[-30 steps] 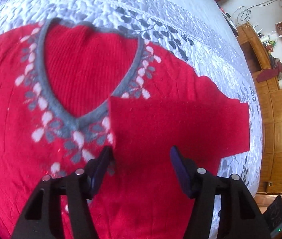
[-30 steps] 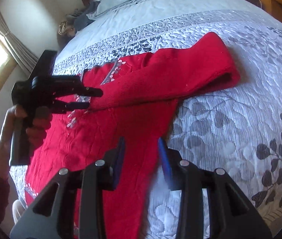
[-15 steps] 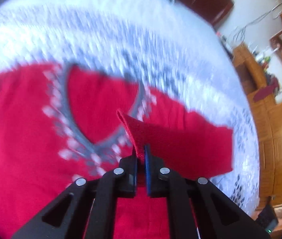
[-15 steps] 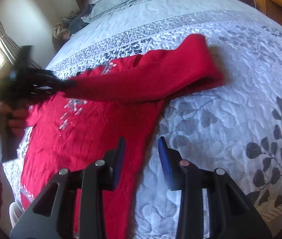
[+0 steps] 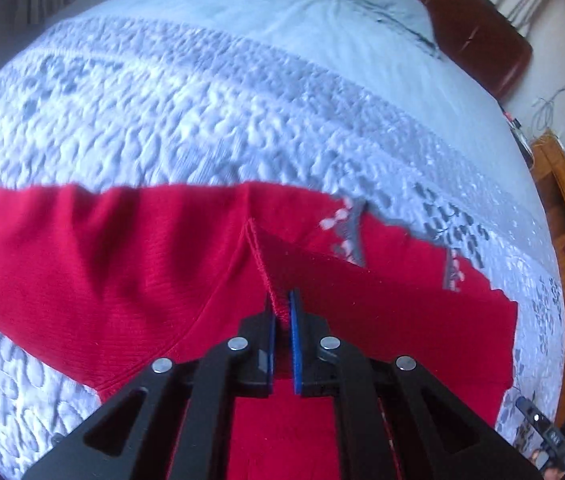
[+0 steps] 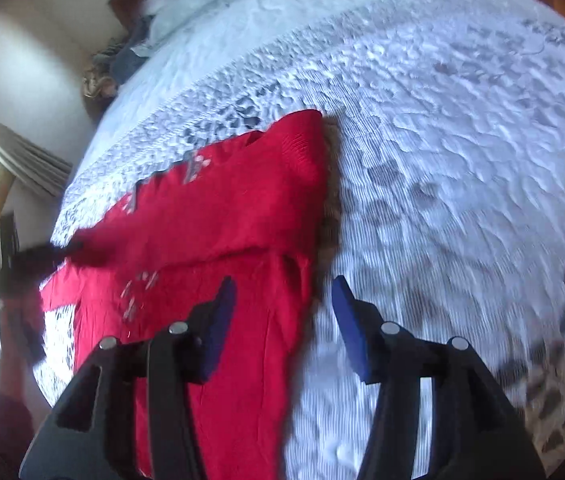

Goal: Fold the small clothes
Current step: 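Lay the sleeve flat on the body and open the right gripper, then grasp the other red sleeve cuff with the left gripper, then fold the held sleeve across the body toward the right gripper and release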

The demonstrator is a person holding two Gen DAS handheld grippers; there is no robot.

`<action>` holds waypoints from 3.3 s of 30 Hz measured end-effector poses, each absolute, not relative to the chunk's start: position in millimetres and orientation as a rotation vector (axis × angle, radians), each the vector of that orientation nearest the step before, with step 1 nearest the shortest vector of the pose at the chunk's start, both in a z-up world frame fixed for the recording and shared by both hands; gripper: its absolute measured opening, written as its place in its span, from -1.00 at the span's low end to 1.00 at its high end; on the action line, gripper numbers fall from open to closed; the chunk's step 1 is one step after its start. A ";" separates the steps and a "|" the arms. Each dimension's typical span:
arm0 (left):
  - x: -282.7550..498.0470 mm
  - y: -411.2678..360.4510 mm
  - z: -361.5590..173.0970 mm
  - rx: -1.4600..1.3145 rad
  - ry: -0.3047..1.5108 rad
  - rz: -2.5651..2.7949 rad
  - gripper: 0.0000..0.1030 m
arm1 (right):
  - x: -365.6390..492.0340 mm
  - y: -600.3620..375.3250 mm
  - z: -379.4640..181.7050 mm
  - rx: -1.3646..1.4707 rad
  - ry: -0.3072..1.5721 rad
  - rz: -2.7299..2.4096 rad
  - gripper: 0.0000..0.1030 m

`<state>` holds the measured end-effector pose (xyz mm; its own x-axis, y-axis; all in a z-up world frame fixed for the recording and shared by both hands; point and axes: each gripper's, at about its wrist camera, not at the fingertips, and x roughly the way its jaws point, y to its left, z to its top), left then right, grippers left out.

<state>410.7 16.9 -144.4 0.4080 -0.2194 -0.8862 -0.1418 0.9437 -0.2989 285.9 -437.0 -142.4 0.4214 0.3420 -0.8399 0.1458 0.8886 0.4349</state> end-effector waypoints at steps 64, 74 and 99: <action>347.5 399.6 -117.2 -0.679 0.843 0.460 -0.88 | 357.5 -296.8 -167.2 0.030 1.335 0.110 -0.33; 369.9 224.7 -57.1 -0.427 0.799 0.083 -0.88 | 335.4 -295.2 -142.5 0.028 1.283 0.153 -0.33; 326.4 -43.4 -132.8 -0.316 1.094 -0.447 -0.01 | 291.6 -317.9 -141.3 0.068 1.281 0.188 -0.29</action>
<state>326.4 -43.4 -132.8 0.3845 -0.4958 -0.7787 0.1911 0.8680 -0.4583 291.6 -317.9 -141.3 0.2726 0.1776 -0.9456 -0.1020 0.9826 0.1552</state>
